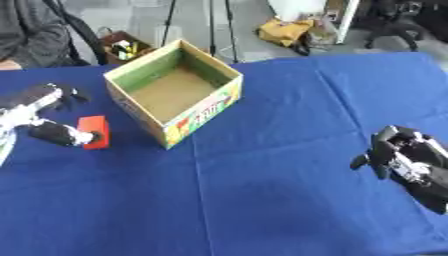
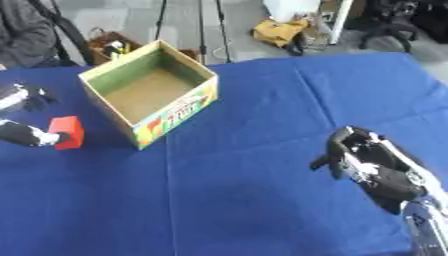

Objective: Pick up objects on the table and place them in the box.

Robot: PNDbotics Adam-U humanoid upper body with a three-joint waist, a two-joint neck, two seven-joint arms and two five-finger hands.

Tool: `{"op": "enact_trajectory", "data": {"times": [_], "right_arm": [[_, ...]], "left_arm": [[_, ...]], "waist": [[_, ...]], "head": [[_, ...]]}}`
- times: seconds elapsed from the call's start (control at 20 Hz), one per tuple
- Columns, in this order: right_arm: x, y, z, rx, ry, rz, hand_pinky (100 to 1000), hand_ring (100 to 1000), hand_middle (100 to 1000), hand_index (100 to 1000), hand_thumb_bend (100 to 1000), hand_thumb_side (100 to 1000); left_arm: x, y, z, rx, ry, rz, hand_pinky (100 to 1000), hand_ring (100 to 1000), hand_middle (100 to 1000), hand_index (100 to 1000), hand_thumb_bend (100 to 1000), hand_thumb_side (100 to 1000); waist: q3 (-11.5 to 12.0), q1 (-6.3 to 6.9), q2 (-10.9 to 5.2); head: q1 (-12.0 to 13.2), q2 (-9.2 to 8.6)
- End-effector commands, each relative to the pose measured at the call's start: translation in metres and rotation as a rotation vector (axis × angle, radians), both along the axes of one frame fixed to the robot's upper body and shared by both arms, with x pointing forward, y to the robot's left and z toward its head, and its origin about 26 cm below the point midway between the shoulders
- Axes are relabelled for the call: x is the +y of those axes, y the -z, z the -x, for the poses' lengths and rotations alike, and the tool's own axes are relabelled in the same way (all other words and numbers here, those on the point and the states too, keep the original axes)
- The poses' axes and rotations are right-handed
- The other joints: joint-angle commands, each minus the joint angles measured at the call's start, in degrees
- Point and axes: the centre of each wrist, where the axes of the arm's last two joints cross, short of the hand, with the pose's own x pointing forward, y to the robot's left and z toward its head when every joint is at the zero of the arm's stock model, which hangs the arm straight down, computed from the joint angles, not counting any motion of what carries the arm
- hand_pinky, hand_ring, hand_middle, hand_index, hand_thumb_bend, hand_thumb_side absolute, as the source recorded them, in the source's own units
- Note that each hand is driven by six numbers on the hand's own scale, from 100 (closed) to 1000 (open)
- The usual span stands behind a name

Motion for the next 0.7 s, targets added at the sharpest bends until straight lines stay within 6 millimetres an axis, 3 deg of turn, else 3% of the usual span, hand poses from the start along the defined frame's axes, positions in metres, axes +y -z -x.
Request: {"op": "enact_trajectory", "data": {"times": [0.05, 0.4, 0.7], "right_arm": [[-0.003, -0.007, 0.000, -0.025, 0.001, 0.026, 590, 312, 351, 385, 100, 137], [-0.002, -0.007, 0.000, -0.026, 0.001, 0.025, 590, 312, 350, 385, 100, 138], [-0.003, -0.006, 0.000, -0.023, 0.001, 0.025, 590, 312, 349, 385, 100, 138]], "left_arm": [[0.002, -0.012, -0.004, -0.055, -0.020, -0.053, 798, 771, 772, 828, 523, 307], [-0.006, -0.005, -0.013, -0.101, -0.046, -0.145, 803, 778, 780, 829, 519, 305], [-0.005, 0.004, -0.021, -0.032, -0.055, -0.240, 813, 788, 790, 834, 512, 298]], "waist": [[-0.05, -0.02, -0.83], [-0.15, -0.11, -0.83], [-0.29, -0.03, -0.88]], "head": [[0.16, -0.43], [0.31, -0.47], [0.30, -0.42]]}}
